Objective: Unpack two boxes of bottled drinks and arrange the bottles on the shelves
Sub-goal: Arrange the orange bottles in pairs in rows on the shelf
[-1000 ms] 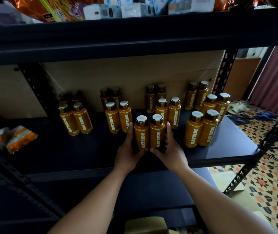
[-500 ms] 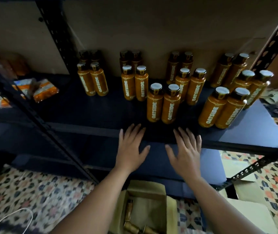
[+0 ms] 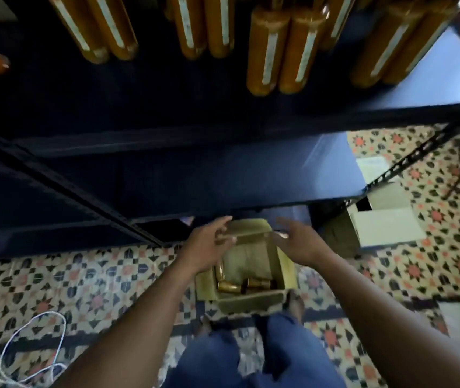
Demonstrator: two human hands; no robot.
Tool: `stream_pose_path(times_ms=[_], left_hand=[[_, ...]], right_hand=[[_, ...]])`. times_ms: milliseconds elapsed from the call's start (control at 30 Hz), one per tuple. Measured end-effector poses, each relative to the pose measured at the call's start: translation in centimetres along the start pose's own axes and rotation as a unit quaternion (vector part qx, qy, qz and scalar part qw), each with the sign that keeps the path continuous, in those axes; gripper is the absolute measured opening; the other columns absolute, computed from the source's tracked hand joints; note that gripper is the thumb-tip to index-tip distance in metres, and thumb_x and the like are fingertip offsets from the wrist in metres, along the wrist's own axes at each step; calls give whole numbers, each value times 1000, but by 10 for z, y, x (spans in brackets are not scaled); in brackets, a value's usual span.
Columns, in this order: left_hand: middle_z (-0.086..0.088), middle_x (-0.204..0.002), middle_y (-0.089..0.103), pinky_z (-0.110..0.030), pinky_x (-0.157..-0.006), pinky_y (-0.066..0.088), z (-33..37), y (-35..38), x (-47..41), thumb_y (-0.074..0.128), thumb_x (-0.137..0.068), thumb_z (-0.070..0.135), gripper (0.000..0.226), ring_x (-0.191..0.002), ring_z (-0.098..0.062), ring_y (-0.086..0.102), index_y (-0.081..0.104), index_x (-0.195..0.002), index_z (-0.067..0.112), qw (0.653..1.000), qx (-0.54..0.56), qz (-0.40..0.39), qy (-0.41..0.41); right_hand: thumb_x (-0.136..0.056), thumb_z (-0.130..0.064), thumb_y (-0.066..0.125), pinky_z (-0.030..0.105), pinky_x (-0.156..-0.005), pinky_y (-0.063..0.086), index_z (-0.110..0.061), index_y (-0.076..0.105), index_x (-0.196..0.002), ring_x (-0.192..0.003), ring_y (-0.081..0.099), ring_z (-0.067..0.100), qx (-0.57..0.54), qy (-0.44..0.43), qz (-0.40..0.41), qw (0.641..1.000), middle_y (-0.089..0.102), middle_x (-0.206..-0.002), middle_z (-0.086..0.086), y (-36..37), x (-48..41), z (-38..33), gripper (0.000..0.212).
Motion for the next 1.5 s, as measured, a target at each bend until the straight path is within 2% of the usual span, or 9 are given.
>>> stream_pose_path(times_ms=[167,300,400,733,933,1067,1267,1433,1500], left_hand=[[-2,-140,56,-29,-91,50,-121,67,26,67,-94,46,66,-122,-19,58,44,-152,24,969,-98,-192,-124],[-1,-145,54,-24,-87,47,-177,122,34,66,-95,43,67,-121,-16,57,39,-154,26,954,-59,-240,-168],[-3,-132,60,-20,-77,43,-220,164,12,64,-97,40,65,-104,-9,58,39,-155,27,958,-7,-216,-189],[5,-143,54,-41,-103,49,-386,308,-190,67,-96,37,75,-128,-20,55,24,-157,38,975,93,0,-200],[-1,-160,35,-29,-100,39,-493,366,-268,68,-95,32,91,-141,-28,42,5,-160,42,966,84,84,-229],[-2,-165,20,-54,-113,39,-515,382,-284,74,-89,34,102,-147,-34,30,-2,-155,55,958,14,145,-247],[-10,-163,26,-62,-114,32,-515,393,-292,77,-88,25,111,-147,-39,26,-8,-156,47,951,-74,176,-243],[-5,-164,26,-63,-110,39,-517,391,-301,77,-86,14,117,-148,-37,31,-10,-151,59,953,34,192,-233],[3,-166,24,-62,-108,43,-509,383,-296,76,-85,8,122,-148,-31,33,-11,-146,67,948,98,213,-215]], right_hand=[[-92,-63,58,27,-97,44,-28,61,-135,-122,59,20,48,30,-201,978,64,-132,-3,116,38,31,55],[-99,-43,63,28,-94,48,-30,58,-133,-116,61,15,12,54,-226,973,64,-122,-6,171,37,66,37],[-99,-44,62,29,-89,53,-42,58,-119,-104,65,12,-8,78,-218,973,66,-113,-8,214,4,111,20],[-97,-26,69,10,-67,44,-38,53,-139,-91,59,-10,-148,120,-93,977,64,-114,-19,368,-202,287,46],[-92,-20,76,30,-92,51,-31,50,-145,-118,57,16,-140,153,-162,965,57,-137,-3,467,-291,378,61],[-99,-18,65,38,-106,49,-20,49,-147,-125,59,26,-50,141,-241,959,56,-143,7,514,-314,412,50],[-96,-38,69,35,-100,49,-24,47,-147,-122,59,25,94,91,-256,958,58,-138,3,512,-328,419,57],[-85,-50,77,38,-97,51,-32,44,-147,-121,59,23,5,81,-228,970,59,-137,-1,504,-331,412,73],[-88,-46,76,42,-87,58,-43,45,-128,-109,65,23,-104,109,-206,967,62,-126,-2,500,-327,405,51]])
Point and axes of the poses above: each hand's wrist, its own x-axis away from the middle knuckle, its own y-axis out of the palm, z = x × y, the point moved 7 cm from there along -x, towards the middle knuckle
